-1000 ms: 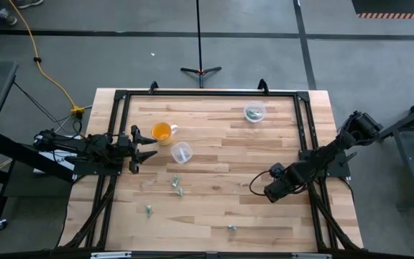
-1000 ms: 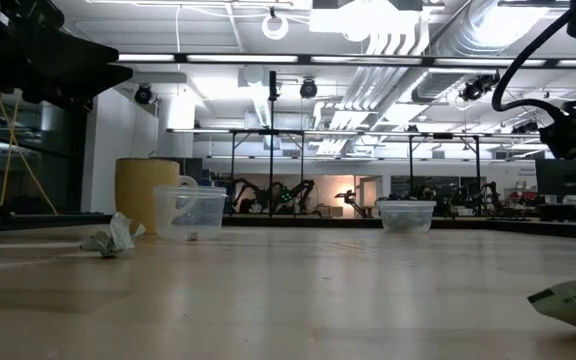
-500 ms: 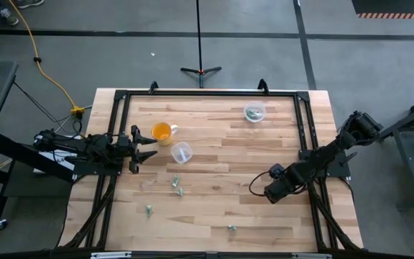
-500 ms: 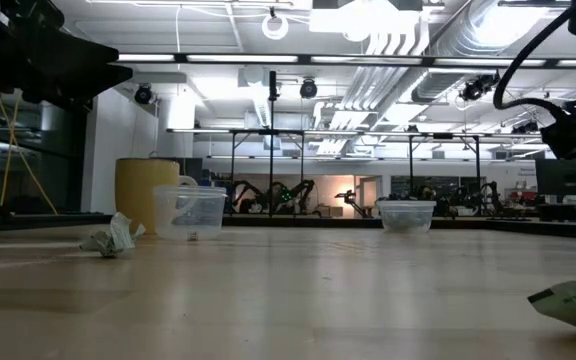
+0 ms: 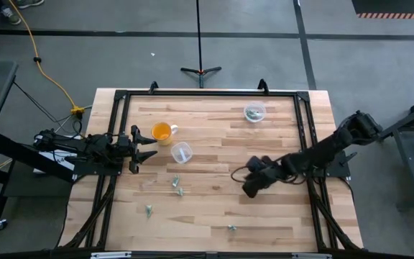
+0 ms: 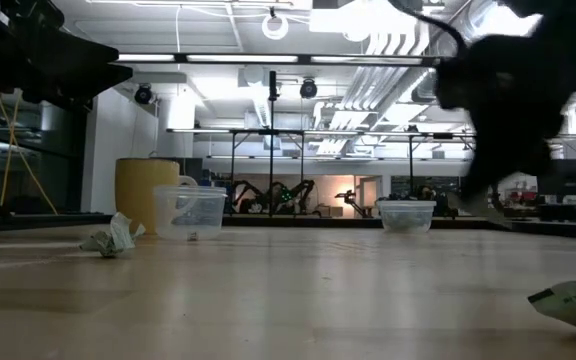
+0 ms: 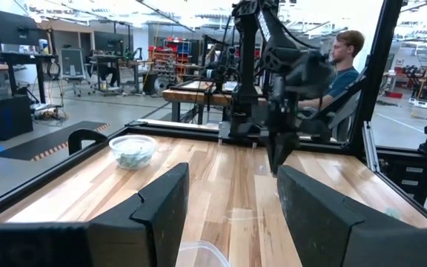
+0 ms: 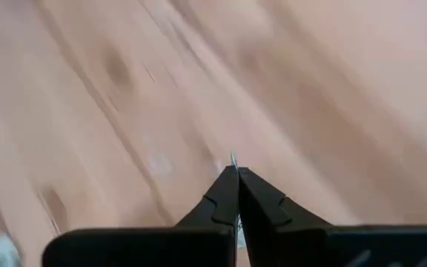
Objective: Pick and place Stevia / Truvia into bins
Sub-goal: Put the stevia packet into the bottom transparent container
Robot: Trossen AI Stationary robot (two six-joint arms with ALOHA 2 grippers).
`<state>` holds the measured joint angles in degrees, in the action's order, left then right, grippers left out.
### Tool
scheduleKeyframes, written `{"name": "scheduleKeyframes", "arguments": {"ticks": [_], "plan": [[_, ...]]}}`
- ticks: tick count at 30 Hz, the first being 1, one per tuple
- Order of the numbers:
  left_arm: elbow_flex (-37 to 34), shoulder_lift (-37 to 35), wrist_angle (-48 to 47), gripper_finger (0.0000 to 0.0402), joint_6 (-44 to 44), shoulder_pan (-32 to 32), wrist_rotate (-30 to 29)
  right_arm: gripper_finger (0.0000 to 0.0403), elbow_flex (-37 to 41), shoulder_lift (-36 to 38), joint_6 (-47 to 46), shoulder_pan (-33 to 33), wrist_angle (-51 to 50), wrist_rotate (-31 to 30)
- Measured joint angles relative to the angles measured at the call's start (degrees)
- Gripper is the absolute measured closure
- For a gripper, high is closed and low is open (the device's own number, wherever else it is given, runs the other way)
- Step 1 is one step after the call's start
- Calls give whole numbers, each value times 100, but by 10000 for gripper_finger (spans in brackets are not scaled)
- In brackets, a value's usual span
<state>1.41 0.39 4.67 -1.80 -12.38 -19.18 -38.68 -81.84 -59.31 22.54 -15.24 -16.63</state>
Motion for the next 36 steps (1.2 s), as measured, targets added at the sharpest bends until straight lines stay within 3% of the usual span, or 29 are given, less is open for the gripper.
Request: {"name": "scheduleKeyframes", "arguments": {"ticks": [8,14,21,29,36], "plan": [[0,0,28,160,-2,1,0,402,0,-397,2689,-864,2877,-183],[0,1,35,160,0,0,0,403,-63,-1046,3778,-1570,4486,465],[0,1,35,160,0,2,0,403,-1171,-1944,4746,-2022,4530,1045],[0,0,13,160,0,1,0,403,-2721,-2881,5406,-2255,3625,1175],[1,0,-8,160,0,2,0,403,-3407,-3276,5640,-2381,3327,1677]]}}
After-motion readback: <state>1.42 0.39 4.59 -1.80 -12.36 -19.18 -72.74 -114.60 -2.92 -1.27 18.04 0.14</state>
